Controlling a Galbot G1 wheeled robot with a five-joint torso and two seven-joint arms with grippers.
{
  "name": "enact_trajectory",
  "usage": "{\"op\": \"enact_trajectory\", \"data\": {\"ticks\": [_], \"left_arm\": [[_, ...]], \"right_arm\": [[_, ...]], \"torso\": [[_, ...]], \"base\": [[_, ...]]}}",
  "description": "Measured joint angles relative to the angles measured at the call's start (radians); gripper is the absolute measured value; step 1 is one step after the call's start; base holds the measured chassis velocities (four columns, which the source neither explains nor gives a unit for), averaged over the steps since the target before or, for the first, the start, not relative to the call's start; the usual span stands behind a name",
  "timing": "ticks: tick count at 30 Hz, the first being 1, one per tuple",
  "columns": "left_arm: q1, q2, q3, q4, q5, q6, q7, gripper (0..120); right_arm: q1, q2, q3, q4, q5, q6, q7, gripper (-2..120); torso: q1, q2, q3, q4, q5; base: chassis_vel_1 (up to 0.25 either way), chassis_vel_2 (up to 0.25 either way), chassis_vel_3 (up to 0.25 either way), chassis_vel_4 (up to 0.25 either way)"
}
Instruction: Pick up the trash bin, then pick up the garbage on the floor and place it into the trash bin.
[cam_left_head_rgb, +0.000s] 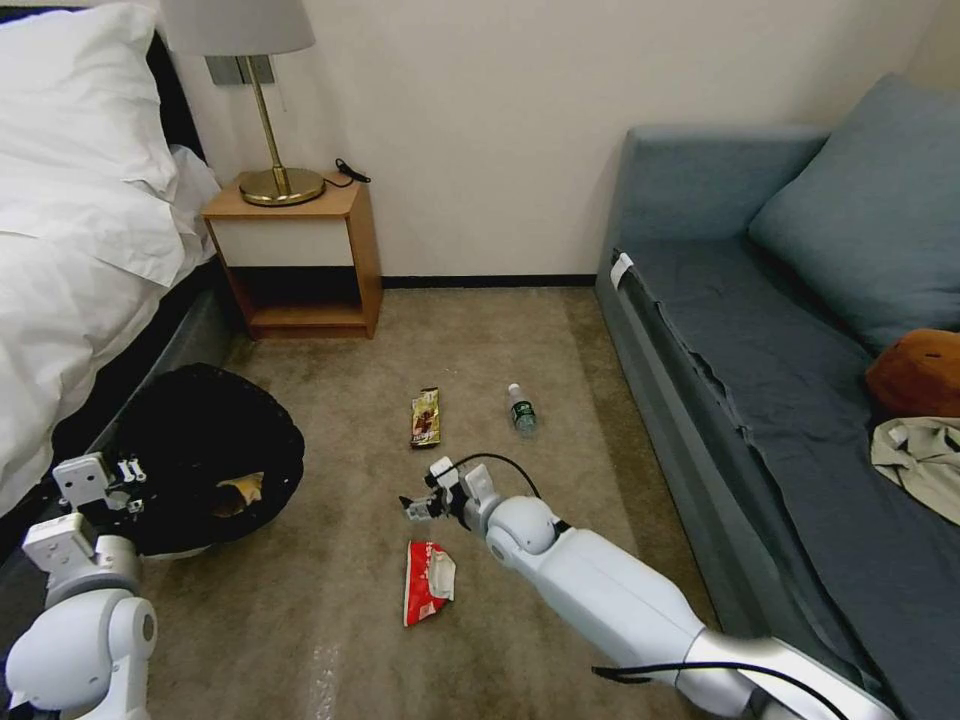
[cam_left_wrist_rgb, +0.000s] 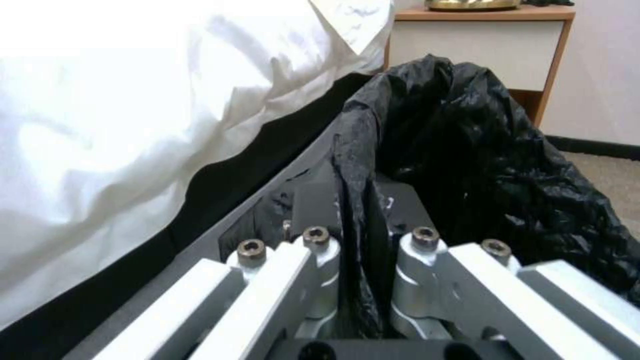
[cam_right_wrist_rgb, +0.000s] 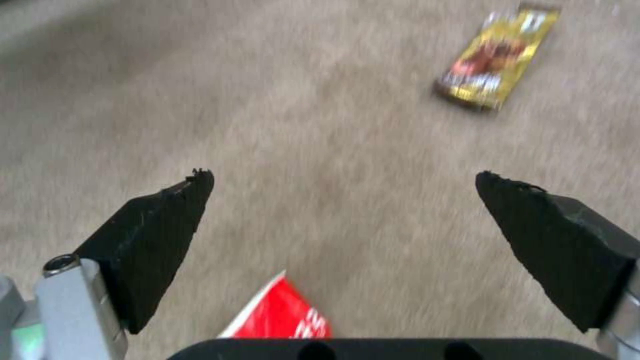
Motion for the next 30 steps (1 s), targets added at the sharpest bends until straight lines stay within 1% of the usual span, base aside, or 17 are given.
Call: {"op": "enact_trajectory", "data": {"ticks": [8, 10, 17, 20, 22, 23, 24, 30], "left_arm": [[0.010, -0.012, 0.007, -0.009, 0.008, -0.003, -0.002, 5], [0.018, -0.020, 0.011, -0.028, 0.016, -0.003, -0.006, 5], [0.025, -0.039, 0.017, -0.067, 0.023, 0.005, -0.015, 5], [0.026, -0.047, 0.020, -0.075, 0.026, 0.005, -0.015, 5], [0.022, -0.058, 0.021, -0.076, 0.048, -0.008, -0.009, 5], [0.022, -0.058, 0.021, -0.076, 0.048, -0.008, -0.009, 5], [0.021, -0.060, 0.021, -0.076, 0.054, -0.015, -0.008, 5], [0.020, -0.059, 0.018, -0.074, 0.054, -0.022, -0.008, 5]], "right_arm": [[-0.066, 0.000, 0.020, 0.011, -0.017, 0.000, -0.006, 100], [-0.096, -0.002, 0.025, 0.028, -0.019, -0.001, -0.006, 100], [-0.129, -0.015, 0.011, 0.061, -0.004, -0.005, -0.003, 100], [-0.134, -0.023, -0.003, 0.074, 0.016, -0.009, 0.001, 100], [-0.134, -0.034, -0.035, 0.088, 0.098, -0.027, 0.022, 100], [-0.134, -0.034, -0.035, 0.088, 0.098, -0.027, 0.022, 100], [-0.134, -0.037, -0.041, 0.088, 0.126, -0.032, 0.029, 100], [-0.144, -0.038, -0.042, 0.052, 0.152, -0.033, 0.031, 100]], "torso": [[0.000, 0.000, 0.000, 0.0000, -0.0002], [0.000, 0.000, 0.000, -0.0001, -0.0002], [0.000, 0.000, 0.000, -0.0001, 0.0000], [0.000, 0.000, 0.000, -0.0001, -0.0001], [0.000, 0.000, 0.000, -0.0001, -0.0001], [0.000, 0.000, 0.000, -0.0001, -0.0001], [0.000, 0.000, 0.000, -0.0001, 0.0000], [0.000, 0.000, 0.000, 0.0000, 0.0000]], "base": [[0.000, 0.000, 0.000, 0.000], [0.000, 0.000, 0.000, 0.000], [0.000, 0.000, 0.000, 0.000], [0.000, 0.000, 0.000, 0.000], [0.000, 0.000, 0.000, 0.000], [0.000, 0.000, 0.000, 0.000], [0.000, 0.000, 0.000, 0.000], [0.000, 0.000, 0.000, 0.000]]}}
